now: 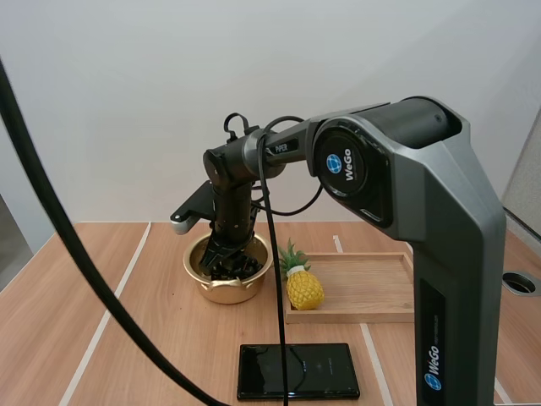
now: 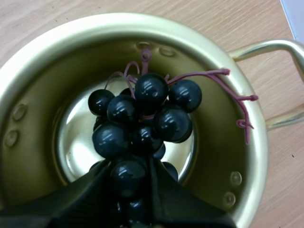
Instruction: Open the pot, put the grape inside, and close it
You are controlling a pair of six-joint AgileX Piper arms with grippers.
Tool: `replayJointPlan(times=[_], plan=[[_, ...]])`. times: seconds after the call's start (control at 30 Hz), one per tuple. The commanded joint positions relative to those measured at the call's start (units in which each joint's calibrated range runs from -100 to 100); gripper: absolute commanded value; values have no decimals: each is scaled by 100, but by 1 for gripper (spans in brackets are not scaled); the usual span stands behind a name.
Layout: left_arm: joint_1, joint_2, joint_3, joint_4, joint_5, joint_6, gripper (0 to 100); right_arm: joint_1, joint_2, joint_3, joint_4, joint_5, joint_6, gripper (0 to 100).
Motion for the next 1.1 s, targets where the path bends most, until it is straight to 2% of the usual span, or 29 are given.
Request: replayJointPlan(times=[0.0,0.4,0.6,0.73,0.8,0.83,0.93,1.07], plan=[[10,-11,-22,0,-72,-24,0,-6,-14,83,156,508,13,0],[10,1,-22,0,-72,-24,0,-6,1,69,143,238,22,0],[10,1,-22,0,-72,-24,0,-6,-12,69,130,238,284,0],[10,1,-22,0,-72,-24,0,-6,-12,69,-158,225,597,0],[10,1,-22,0,-72,-24,0,-6,-12,28,-352,225,783,20],[10,1,-22,0,-72,-24,0,-6,-12,-25,-461,243,848,36],[10,1,-22,0,-72,-24,0,-6,-12,-173,-683,509,902,98],[10,1,-22,0,-54,-24,0,-6,-26,-337,-837,616,874,100]])
